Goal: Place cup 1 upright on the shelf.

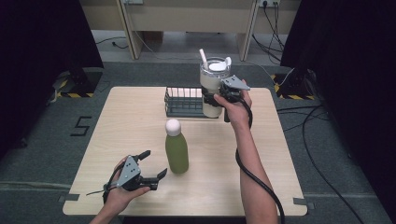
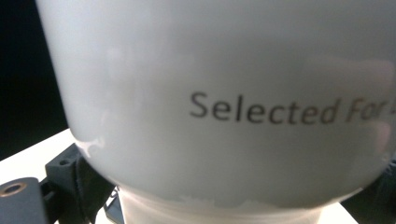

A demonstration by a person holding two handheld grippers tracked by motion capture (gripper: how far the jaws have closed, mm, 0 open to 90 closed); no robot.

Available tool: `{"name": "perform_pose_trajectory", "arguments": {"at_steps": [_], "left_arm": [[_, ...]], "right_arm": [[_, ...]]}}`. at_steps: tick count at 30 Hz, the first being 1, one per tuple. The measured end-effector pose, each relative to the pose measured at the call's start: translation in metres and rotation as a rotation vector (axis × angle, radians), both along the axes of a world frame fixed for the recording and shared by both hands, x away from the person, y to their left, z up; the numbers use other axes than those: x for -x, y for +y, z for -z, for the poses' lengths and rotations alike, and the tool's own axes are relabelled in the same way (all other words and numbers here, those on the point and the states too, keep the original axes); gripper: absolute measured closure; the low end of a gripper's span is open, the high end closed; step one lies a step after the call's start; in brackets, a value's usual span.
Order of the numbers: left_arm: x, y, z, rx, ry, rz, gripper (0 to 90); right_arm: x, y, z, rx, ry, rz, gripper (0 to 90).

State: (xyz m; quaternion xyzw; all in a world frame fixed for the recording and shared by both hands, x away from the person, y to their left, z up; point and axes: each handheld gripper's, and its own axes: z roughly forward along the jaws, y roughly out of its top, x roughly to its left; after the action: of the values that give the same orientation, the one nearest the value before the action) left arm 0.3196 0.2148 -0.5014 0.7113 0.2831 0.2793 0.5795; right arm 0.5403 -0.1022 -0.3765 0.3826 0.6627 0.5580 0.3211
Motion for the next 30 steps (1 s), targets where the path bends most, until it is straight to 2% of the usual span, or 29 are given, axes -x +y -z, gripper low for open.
{"name": "perform_pose_trajectory", "arguments": {"at_steps": [30], "left_arm": [[0.0, 0.001, 0.0, 0.007, 0.003, 0.0, 9.0]], "right_arm": [[-0.022, 0.007, -0.008, -0.019, 0.002, 0.023, 6.6]]}}
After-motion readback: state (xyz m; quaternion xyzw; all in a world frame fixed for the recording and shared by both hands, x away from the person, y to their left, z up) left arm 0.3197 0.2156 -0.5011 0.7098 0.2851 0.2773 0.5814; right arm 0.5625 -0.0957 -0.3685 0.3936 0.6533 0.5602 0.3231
